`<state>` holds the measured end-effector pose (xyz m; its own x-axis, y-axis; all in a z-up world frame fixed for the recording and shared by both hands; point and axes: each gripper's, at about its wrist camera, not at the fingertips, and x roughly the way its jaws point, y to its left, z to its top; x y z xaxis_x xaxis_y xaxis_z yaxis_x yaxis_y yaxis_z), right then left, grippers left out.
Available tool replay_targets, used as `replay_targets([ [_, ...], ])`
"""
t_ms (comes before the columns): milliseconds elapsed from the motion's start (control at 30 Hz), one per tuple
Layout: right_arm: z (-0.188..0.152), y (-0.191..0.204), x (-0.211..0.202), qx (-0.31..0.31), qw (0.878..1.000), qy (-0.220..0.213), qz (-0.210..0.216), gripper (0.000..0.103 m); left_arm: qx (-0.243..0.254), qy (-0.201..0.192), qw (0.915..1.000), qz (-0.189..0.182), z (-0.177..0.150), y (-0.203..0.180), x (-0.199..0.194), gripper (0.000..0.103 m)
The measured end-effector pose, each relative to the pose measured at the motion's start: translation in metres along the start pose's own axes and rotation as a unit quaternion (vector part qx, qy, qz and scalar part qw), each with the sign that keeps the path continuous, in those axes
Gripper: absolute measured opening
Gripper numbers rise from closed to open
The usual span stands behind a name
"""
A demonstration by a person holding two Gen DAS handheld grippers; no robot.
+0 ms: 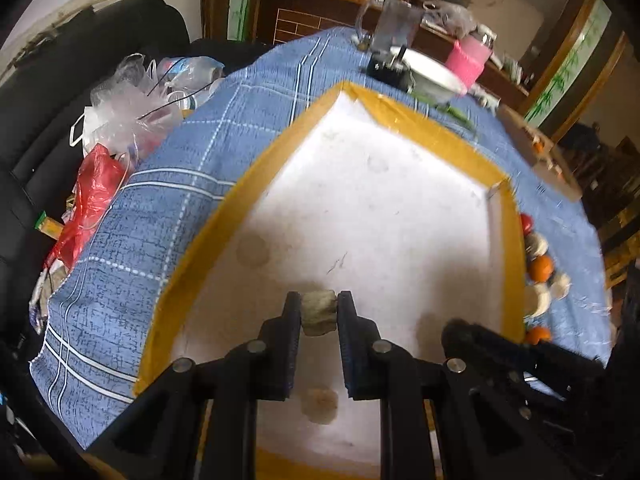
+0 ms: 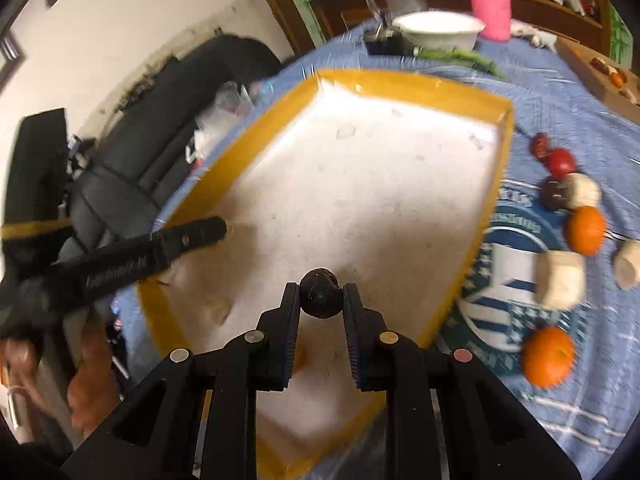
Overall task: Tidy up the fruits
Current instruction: 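Carry both pieces into the tray and open both tools, then grasp a mandarin with the left tool while the right tool grasps a cream cube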
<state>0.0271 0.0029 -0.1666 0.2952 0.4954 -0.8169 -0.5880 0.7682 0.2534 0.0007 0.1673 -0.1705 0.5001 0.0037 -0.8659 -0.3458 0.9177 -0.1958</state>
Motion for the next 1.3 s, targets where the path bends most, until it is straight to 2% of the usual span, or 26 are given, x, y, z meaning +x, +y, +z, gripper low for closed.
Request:
replay_targets([
  [100, 0.002, 0.006, 0.011, -0.016, 0.999, 0.002, -0.038, 0.020, 0.007, 0.009, 0.9998, 0.013, -0.003, 0.000, 0.009, 0.020],
  [200, 0.000, 0.008, 0.012, -0.025, 0.998, -0.001, -0.056, 0.021, 0.010, 0.005, 0.9998, 0.016, -0.003, -0.001, 0.007, 0.020],
  [267, -0.001, 0.008, 0.012, -0.028, 0.998, -0.004, -0.055, 0.021, 0.005, 0.001, 0.9999, 0.012, -0.002, 0.000, 0.006, 0.021],
  [333, -0.001, 0.004, 0.009, -0.022, 0.999, -0.008, -0.035, 0.024, -0.004, 0.005, 1.0000, 0.005, -0.002, 0.003, 0.007, 0.021],
  [367, -0.001, 0.003, 0.007, -0.018, 1.000, -0.008, -0.019, 0.030, -0.009, 0.006, 0.9999, -0.002, -0.002, 0.004, 0.006, 0.021],
  [433, -0.001, -0.002, -0.004, -0.003, 1.000, -0.014, 0.018, 0.033, -0.015, 0.000, 0.9998, -0.013, -0.004, 0.003, 0.001, 0.030],
  [500, -0.003, -0.005, -0.020, 0.006, 0.999, -0.027, 0.043, 0.035, -0.011, -0.013, 0.9998, -0.009, -0.007, -0.002, -0.009, 0.048],
  [533, -0.005, -0.008, -0.030, 0.012, 0.998, -0.035, 0.056, 0.037, -0.006, -0.021, 0.9997, -0.004, -0.009, -0.006, -0.015, 0.051],
  [600, -0.012, -0.018, -0.053, 0.027, 0.996, -0.054, 0.069, 0.049, 0.005, -0.037, 0.9993, 0.002, -0.013, -0.017, -0.028, 0.058],
  [700, -0.023, -0.036, -0.082, 0.047, 0.993, -0.078, 0.069, 0.052, 0.021, -0.060, 0.9980, -0.001, -0.020, -0.037, -0.049, 0.068],
  [767, -0.035, -0.053, -0.102, 0.067, 0.991, -0.095, 0.064, 0.057, 0.043, -0.065, 0.9968, -0.015, -0.028, -0.057, -0.061, 0.069],
  [867, -0.048, -0.085, -0.123, 0.100, 0.988, -0.105, 0.049, 0.057, 0.072, -0.056, 0.9947, -0.049, -0.039, -0.089, -0.069, 0.069],
  [1033, -0.055, -0.134, -0.138, 0.134, 0.985, -0.110, -0.019, 0.058, 0.126, -0.008, 0.9875, -0.094, -0.053, -0.146, -0.055, 0.069],
  [1133, -0.053, -0.161, -0.139, 0.151, 0.981, -0.118, -0.029, 0.058, 0.160, 0.002, 0.9828, -0.093, -0.059, -0.177, -0.041, 0.069],
  [1233, -0.046, -0.186, -0.135, 0.173, 0.978, -0.119, -0.013, 0.058, 0.167, 0.027, 0.9815, -0.089, -0.062, -0.200, -0.017, 0.069],
  [1300, -0.037, -0.196, -0.127, 0.175, 0.977, -0.117, -0.018, 0.058, 0.168, 0.037, 0.9814, -0.085, -0.064, -0.208, -0.003, 0.067],
])
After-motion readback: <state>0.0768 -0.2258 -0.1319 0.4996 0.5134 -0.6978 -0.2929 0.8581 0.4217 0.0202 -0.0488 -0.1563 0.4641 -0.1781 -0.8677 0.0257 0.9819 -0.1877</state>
